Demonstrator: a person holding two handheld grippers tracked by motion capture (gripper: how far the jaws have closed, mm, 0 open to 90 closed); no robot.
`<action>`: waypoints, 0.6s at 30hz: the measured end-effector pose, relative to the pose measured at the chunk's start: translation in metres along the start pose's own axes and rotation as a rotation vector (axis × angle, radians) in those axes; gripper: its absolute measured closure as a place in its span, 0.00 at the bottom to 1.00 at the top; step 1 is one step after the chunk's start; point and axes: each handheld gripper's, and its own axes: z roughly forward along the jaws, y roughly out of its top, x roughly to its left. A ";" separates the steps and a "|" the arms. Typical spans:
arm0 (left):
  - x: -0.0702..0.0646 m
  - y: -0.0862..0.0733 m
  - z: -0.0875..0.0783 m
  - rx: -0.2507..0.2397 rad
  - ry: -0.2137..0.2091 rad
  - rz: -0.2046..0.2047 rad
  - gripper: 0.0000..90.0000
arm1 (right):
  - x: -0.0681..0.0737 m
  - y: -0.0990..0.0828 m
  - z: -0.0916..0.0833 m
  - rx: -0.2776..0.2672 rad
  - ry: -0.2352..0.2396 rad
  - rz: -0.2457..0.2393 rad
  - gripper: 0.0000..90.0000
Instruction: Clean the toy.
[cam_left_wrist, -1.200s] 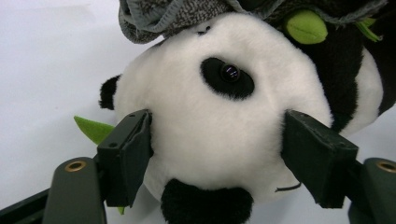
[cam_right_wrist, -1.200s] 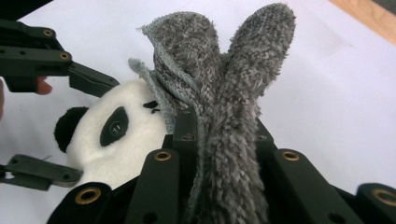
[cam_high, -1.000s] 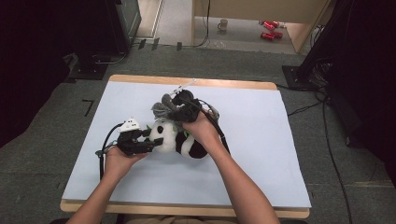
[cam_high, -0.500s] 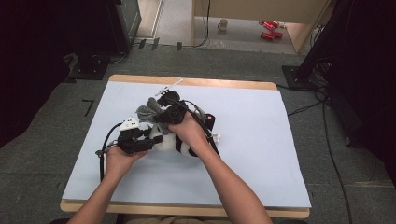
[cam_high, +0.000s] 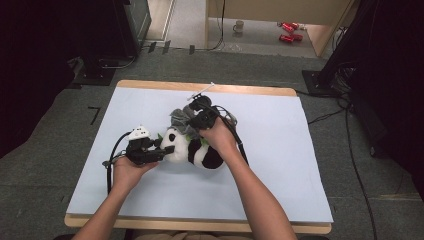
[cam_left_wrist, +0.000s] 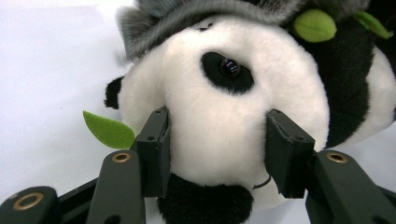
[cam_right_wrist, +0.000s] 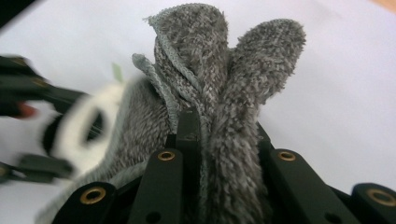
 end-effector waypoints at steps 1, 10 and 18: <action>0.000 0.000 0.000 -0.001 -0.002 0.000 0.54 | -0.005 -0.003 0.000 0.020 -0.013 0.006 0.84; 0.000 0.000 0.000 -0.009 -0.003 -0.012 0.54 | -0.027 -0.011 -0.018 -0.021 -0.072 0.026 0.84; 0.001 0.000 0.000 -0.009 0.000 -0.020 0.54 | -0.016 0.000 -0.050 -0.118 -0.031 0.022 0.84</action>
